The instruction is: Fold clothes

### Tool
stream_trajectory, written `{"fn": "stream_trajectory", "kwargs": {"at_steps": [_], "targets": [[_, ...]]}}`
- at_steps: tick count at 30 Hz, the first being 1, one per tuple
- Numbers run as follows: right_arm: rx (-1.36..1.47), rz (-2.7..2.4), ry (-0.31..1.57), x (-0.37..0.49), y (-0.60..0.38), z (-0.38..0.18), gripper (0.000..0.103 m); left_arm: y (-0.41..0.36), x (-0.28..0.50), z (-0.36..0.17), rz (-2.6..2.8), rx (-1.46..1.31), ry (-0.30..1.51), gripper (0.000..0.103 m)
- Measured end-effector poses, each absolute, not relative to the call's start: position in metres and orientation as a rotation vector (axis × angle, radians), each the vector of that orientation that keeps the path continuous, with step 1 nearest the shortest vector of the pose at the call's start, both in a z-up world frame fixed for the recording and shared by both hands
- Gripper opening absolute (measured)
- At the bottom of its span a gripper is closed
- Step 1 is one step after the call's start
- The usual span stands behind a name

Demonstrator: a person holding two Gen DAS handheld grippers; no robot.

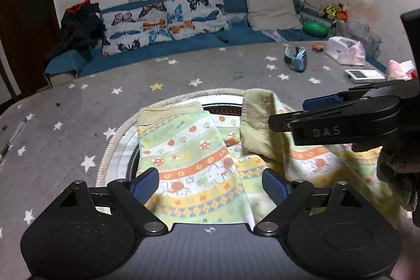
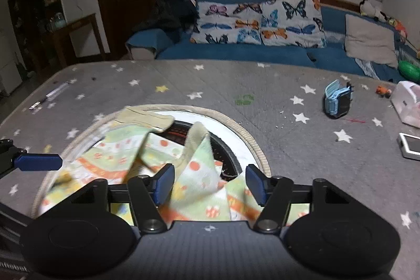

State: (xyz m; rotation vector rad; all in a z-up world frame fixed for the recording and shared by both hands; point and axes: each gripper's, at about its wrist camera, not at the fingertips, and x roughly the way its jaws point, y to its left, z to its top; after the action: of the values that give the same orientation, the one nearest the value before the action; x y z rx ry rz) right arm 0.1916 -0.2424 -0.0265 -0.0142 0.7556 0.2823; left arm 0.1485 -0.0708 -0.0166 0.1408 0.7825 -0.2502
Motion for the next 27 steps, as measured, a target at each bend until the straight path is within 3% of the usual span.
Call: {"fn": "stream_trajectory", "kwargs": {"at_steps": [3, 6, 8, 10, 14, 27], "targets": [[0.019, 0.286, 0.788, 0.204, -0.245, -0.037, 0.036, -0.072, 0.162, -0.028, -0.234, 0.144, 0.815, 0.071], [0.055, 0.290, 0.809, 0.209, -0.250, -0.045, 0.016, -0.069, 0.171, -0.037, -0.225, 0.137, 0.846, 0.042], [0.064, 0.277, 0.794, 0.205, -0.255, -0.044, 0.011, -0.064, 0.170, -0.038, -0.223, 0.116, 0.848, 0.021], [0.071, 0.265, 0.768, 0.196, -0.263, -0.038, 0.006, -0.057, 0.168, -0.037, -0.223, 0.093, 0.845, 0.007], [0.091, 0.230, 0.714, 0.174, -0.282, -0.022, 0.004, -0.043, 0.156, -0.026, -0.190, 0.059, 0.803, 0.002], [0.167, 0.068, 0.597, 0.084, -0.365, 0.018, 0.003, 0.039, 0.084, 0.010, 0.012, -0.097, 0.679, 0.001]]}}
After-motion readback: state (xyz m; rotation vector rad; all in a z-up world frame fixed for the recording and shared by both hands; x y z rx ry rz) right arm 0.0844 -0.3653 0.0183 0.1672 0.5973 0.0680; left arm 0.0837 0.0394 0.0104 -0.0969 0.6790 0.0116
